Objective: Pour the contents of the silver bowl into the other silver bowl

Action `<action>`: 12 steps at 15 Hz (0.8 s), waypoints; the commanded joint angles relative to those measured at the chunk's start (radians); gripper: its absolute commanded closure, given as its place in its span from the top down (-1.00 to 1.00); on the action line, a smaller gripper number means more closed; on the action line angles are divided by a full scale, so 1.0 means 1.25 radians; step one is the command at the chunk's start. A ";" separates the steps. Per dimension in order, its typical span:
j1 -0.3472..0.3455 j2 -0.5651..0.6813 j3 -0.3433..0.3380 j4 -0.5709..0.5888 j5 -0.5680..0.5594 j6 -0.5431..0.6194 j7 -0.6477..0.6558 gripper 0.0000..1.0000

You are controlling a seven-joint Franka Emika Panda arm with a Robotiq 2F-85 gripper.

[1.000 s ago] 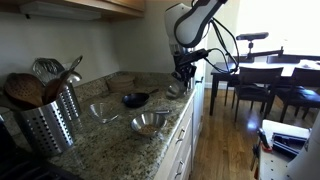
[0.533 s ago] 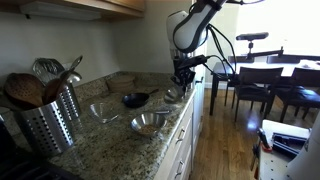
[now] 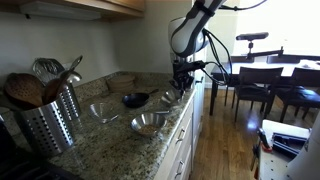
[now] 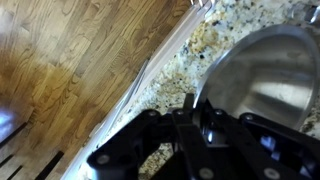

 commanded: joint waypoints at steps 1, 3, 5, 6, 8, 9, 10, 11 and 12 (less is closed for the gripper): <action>-0.001 0.023 -0.008 0.009 0.025 0.023 -0.016 -0.84; 0.003 0.030 -0.011 0.015 0.011 0.022 -0.001 -0.84; 0.007 0.039 -0.011 0.021 0.004 0.019 0.002 -0.85; 0.009 0.042 -0.012 0.024 0.002 0.016 0.002 -0.74; 0.011 0.047 -0.013 0.025 -0.001 0.015 0.002 -0.19; 0.013 0.049 -0.014 0.024 -0.004 0.015 0.003 -0.09; 0.014 0.053 -0.015 0.025 -0.005 0.013 0.003 0.03; 0.015 0.056 -0.016 0.025 -0.006 0.012 0.003 0.17; 0.016 0.057 -0.017 0.025 -0.007 0.010 0.003 0.28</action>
